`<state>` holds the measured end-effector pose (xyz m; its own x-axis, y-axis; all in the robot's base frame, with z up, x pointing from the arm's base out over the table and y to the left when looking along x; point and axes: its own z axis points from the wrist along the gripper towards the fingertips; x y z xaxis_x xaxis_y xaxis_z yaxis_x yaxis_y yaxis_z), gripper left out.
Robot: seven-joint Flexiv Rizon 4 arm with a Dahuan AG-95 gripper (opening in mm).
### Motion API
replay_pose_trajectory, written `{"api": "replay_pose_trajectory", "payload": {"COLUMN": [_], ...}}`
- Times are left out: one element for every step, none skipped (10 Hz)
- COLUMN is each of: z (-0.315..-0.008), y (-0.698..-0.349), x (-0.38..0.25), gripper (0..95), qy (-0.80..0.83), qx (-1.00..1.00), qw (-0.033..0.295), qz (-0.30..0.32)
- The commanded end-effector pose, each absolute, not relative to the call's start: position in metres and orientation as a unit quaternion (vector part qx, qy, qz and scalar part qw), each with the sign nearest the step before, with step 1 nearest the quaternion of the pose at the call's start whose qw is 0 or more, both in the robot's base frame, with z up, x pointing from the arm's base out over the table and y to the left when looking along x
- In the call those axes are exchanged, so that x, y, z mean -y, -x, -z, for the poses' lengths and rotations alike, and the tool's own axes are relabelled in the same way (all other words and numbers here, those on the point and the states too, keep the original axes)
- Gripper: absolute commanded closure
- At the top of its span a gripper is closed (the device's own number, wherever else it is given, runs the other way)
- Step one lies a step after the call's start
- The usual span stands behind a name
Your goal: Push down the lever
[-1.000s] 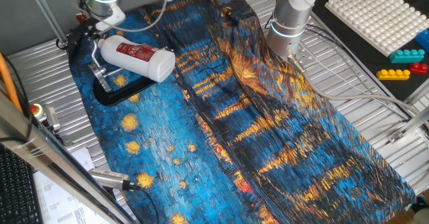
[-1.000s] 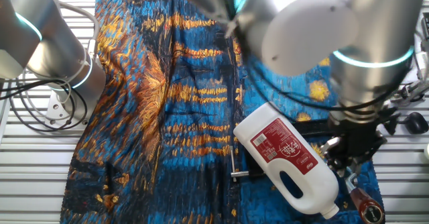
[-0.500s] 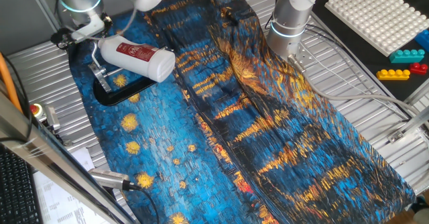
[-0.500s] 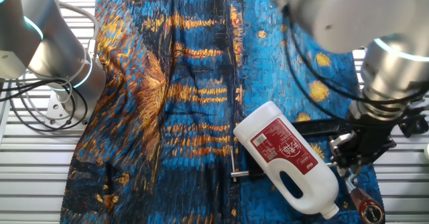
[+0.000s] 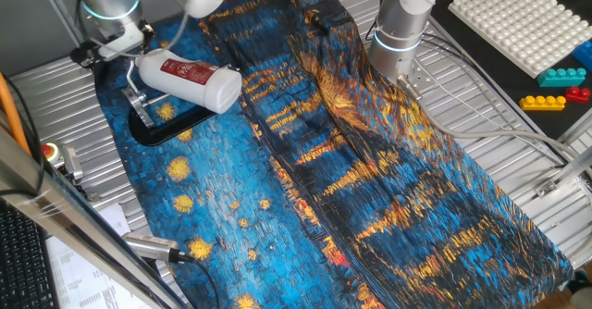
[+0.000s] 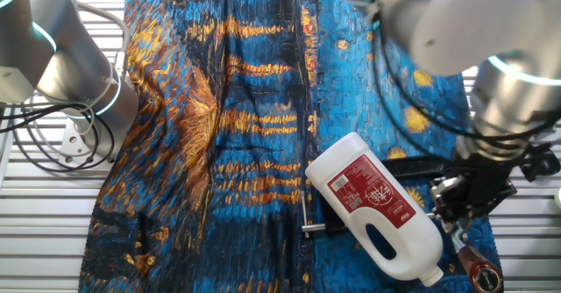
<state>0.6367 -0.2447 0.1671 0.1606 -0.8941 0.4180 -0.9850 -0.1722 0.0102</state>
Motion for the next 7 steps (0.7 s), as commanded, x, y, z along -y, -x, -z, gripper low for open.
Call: {"api": "replay_pose_trajectory", "payload": {"z": [-0.1662,-0.1662,-0.1662,-0.1662,-0.1662,-0.1662,-0.1662], "y": [-0.6374,-0.6374,-0.6374,-0.6374,-0.6374,-0.6374,-0.6374], "x": [0.2453,0.2453,0.2453,0.2453,0.2453,0.2453,0.2453], "gripper": [76.0,76.0,76.0,76.0,76.0,76.0,76.0], "qy": [-0.741,-0.738,-0.728,-0.726,-0.727,-0.73,-0.732], "qx": [0.637,0.642,0.653,0.657,0.655,0.65,0.646], "qw": [0.145,0.15,0.15,0.144,0.138,0.139,0.14], "qz": [-0.156,-0.146,-0.147,-0.145,-0.154,-0.159,-0.162]}}
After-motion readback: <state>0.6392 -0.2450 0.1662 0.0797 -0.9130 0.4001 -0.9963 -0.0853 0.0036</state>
